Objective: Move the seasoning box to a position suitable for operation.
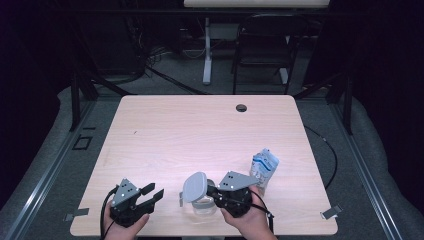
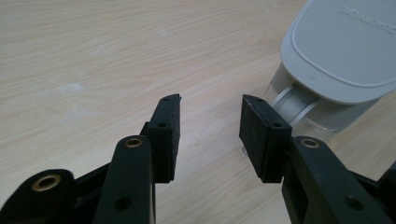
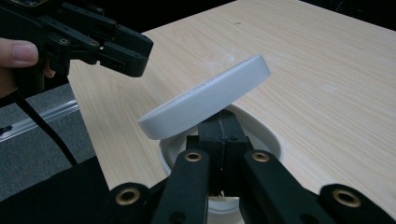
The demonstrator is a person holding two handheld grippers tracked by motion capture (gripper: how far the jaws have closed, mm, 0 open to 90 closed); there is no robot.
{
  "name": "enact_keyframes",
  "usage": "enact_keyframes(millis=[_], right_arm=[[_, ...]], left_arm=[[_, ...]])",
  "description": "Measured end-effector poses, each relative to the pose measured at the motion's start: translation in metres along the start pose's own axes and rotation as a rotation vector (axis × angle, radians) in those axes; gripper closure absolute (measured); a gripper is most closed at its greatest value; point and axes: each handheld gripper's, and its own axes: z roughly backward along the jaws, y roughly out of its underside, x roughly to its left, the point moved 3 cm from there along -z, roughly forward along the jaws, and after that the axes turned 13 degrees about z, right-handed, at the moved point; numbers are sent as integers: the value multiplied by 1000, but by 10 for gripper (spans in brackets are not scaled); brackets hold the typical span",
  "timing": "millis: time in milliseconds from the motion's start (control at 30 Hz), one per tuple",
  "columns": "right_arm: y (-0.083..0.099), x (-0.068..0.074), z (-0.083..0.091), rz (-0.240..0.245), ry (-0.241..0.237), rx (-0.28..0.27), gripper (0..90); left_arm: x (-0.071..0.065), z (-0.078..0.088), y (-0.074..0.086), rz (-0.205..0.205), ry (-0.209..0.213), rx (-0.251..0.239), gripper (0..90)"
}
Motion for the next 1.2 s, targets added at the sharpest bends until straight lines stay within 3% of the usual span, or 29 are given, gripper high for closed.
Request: enact_keyframes(millis=[900, 1200], right_arm=[[-27, 8, -3, 42, -23, 3, 900], [-31, 17, -7, 60, -49, -7, 900]], left_arm=[[4, 5, 1, 16, -16, -1, 590], [4, 5, 3, 15, -18, 5, 587]])
